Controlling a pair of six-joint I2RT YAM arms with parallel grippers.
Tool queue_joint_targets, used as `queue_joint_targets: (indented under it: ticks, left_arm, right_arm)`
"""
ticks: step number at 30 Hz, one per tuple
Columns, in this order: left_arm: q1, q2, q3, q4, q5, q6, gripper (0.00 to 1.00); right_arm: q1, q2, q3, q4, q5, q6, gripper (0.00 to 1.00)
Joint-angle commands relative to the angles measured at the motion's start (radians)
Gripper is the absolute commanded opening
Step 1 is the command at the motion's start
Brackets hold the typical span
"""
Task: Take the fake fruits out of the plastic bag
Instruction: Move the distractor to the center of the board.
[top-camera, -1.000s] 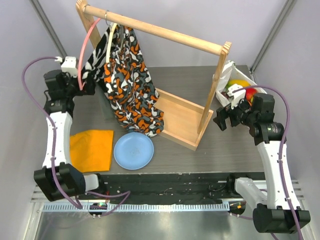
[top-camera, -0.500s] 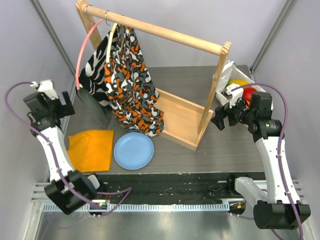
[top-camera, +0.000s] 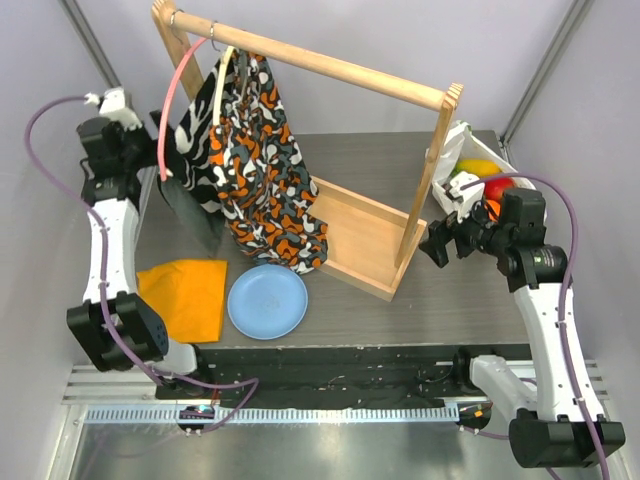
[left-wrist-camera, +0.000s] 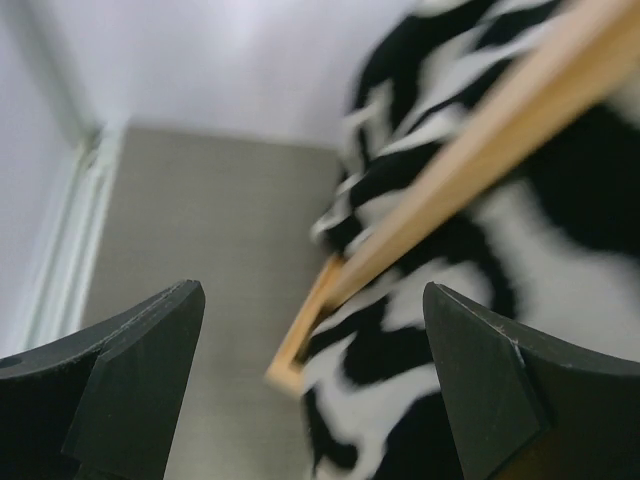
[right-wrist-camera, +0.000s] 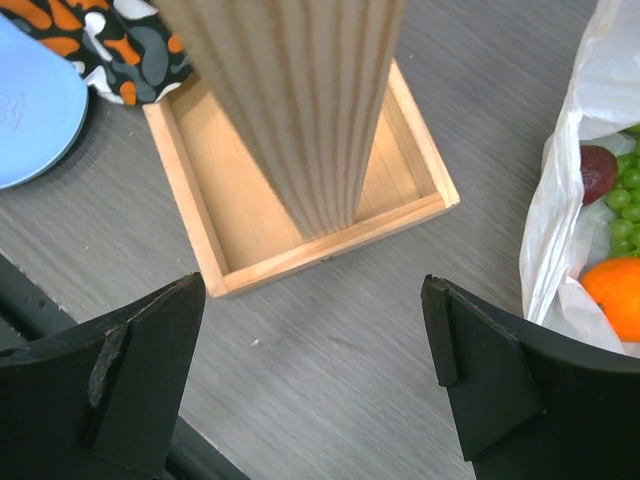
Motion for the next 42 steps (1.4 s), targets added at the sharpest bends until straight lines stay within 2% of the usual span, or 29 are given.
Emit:
queue_joint_targets:
  ticks: [1, 2, 4, 5, 9, 15, 18, 22, 23, 26, 35, 39, 42]
  left_arm:
    - [-0.069, 0.060, 0.146, 0.138, 0.089, 0.010, 0.96]
    - [-0.072, 0.075, 0.162, 0.126, 0.155, 0.046, 0.96]
    - [-0.085, 0.083, 0.179, 0.127, 0.194, 0.093, 0.97]
    - [-0.092, 0.091, 0.181, 0.150, 0.197, 0.148, 0.97]
    - [-0.154, 0.161, 0.216, 0.264, 0.162, 0.198, 1.00]
    - [-0.223, 0.325, 0.440, 0.261, 0.156, 0.227, 1.00]
    - [-0.255, 0.401, 0.519, 0.251, 0.062, 0.225, 0.98]
    - [-0.260, 0.441, 0.535, 0.287, -0.198, 0.213, 0.94]
    - [-0.257, 0.441, 0.535, 0.299, -0.316, 0.213, 0.93]
    - [-0.240, 0.432, 0.536, 0.322, -0.462, 0.222, 0.94]
    - [-0.106, 0.387, 0.552, 0.302, -0.504, 0.115, 0.94]
    - [-0.097, 0.416, 0.601, 0.288, -0.472, 0.106, 0.94]
    - [-0.096, 0.431, 0.628, 0.313, -0.524, 0.123, 0.96]
  right_arm:
    - [0.033, -0.029, 0.058, -0.062, -0.038, -0.053, 0.98]
    - [0.035, -0.042, 0.064, -0.097, -0.042, -0.079, 0.98]
    - [0.034, -0.061, 0.077, -0.123, -0.064, -0.098, 0.97]
    - [0.035, -0.075, 0.078, -0.126, -0.071, -0.098, 0.97]
    - [0.038, -0.086, 0.068, -0.085, -0.125, -0.049, 0.97]
    - [0.073, -0.015, 0.084, 0.059, -0.091, 0.026, 0.96]
    - [0.127, 0.026, 0.082, 0.168, -0.046, 0.074, 0.95]
    - [0.228, 0.109, 0.090, 0.317, 0.083, 0.171, 0.93]
    - [0.236, 0.149, 0.093, 0.376, 0.109, 0.180, 0.91]
    - [0.244, 0.244, 0.131, 0.459, 0.171, 0.195, 0.90]
    - [0.285, 0.500, 0.298, 0.599, 0.177, 0.177, 0.90]
    - [0.305, 0.624, 0.379, 0.641, 0.180, 0.186, 0.90]
    - [0.305, 0.750, 0.456, 0.696, 0.249, 0.252, 0.89]
